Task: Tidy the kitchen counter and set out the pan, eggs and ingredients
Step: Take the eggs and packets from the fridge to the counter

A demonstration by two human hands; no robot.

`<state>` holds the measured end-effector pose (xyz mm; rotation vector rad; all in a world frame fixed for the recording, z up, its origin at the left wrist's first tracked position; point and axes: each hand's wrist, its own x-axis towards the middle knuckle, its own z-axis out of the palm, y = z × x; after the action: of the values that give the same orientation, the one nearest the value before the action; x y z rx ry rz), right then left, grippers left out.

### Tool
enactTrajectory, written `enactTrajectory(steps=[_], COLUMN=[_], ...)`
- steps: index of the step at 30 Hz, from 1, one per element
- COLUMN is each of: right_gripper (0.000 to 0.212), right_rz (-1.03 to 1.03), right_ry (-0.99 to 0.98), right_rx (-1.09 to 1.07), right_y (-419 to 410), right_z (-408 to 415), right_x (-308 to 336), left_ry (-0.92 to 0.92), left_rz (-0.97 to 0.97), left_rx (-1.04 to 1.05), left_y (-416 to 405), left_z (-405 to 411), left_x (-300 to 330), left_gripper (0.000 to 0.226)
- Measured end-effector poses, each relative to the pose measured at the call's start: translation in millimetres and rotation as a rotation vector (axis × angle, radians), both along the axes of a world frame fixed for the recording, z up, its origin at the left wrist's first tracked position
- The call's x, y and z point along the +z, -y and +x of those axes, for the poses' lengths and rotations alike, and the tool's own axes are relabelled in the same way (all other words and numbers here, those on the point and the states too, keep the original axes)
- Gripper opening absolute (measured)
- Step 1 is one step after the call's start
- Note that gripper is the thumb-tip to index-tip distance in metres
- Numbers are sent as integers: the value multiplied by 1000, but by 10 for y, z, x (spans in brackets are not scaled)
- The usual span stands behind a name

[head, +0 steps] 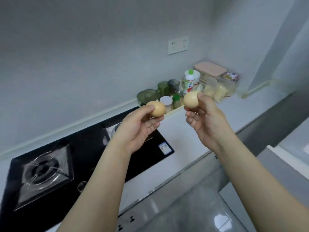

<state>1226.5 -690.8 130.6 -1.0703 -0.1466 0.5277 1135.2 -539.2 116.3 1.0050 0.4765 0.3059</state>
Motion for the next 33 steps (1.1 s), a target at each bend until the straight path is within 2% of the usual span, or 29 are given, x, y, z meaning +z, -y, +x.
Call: enactTrajectory(steps=[4,10,20,33], right_gripper=[29,37,29,24], right_rz=[27,78,93,22], right_ry=[-3,-80,-164,-151], right_rx=[145,356,681,1166], right_y=[-482,-1367,-2504,-3516], right_z=[-517,-1944,-4205,-5615], right_x=[9,-58,-73,36], left_ry=[11,-14,-20,-13], left_rz=[-12,3,-2,10], left_rx=[124,322,691,1163], left_y=[-357,-938,-1500,-1813], left_z=[-712,-2446,-4969,-6571], left_x=[27,21,20,71], left_gripper=[13,14,10,14])
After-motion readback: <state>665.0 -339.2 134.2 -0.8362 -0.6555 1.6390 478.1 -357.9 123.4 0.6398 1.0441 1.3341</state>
